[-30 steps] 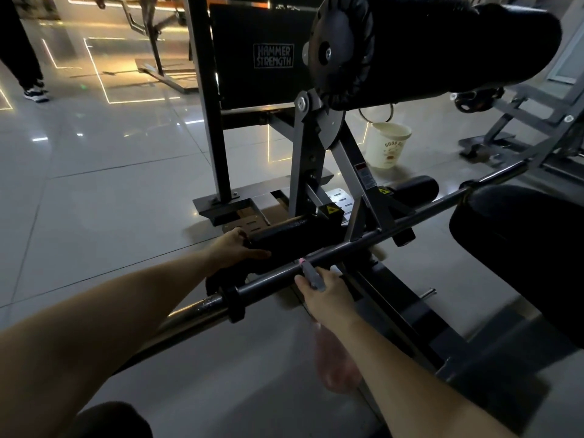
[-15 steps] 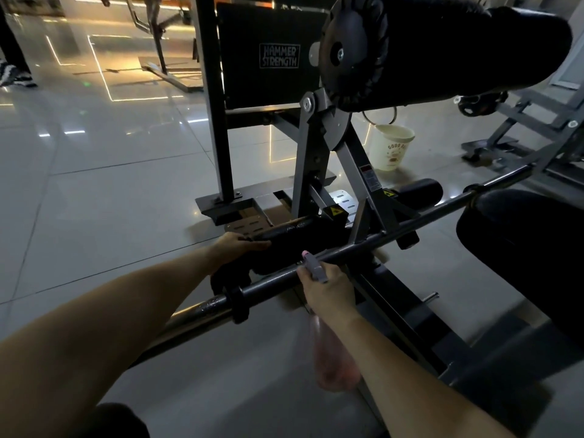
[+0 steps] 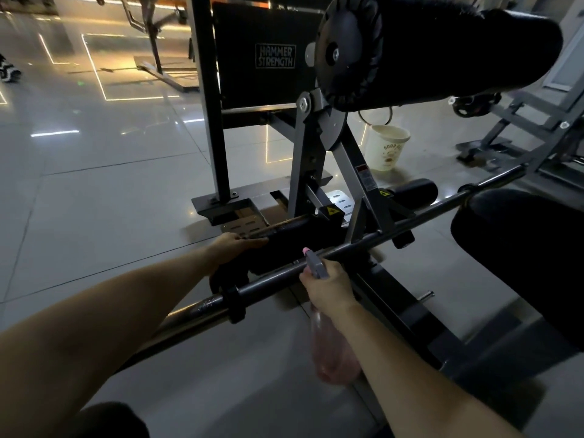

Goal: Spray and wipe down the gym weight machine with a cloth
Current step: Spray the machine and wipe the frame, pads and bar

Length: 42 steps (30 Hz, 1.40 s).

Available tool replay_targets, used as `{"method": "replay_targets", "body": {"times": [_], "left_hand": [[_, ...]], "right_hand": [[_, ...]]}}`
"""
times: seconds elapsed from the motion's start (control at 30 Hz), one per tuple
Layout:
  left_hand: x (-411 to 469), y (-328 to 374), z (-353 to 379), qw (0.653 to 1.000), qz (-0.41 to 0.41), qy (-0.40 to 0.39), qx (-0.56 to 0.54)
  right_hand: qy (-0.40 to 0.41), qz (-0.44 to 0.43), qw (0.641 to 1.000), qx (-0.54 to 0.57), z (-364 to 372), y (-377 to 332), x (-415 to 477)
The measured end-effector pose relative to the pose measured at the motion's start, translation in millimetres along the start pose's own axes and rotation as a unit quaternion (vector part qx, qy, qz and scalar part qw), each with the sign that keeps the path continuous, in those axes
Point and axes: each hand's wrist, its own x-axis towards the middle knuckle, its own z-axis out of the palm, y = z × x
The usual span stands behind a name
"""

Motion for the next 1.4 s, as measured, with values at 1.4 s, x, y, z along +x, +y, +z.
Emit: {"method": "replay_targets", "body": {"times": [1.4], "left_hand": [[15, -7, -8, 0.994, 0.038, -0.060, 0.085]], "right_hand": [[-0.044, -0.001, 0.999, -0.023, 13, -2, -2]]}}
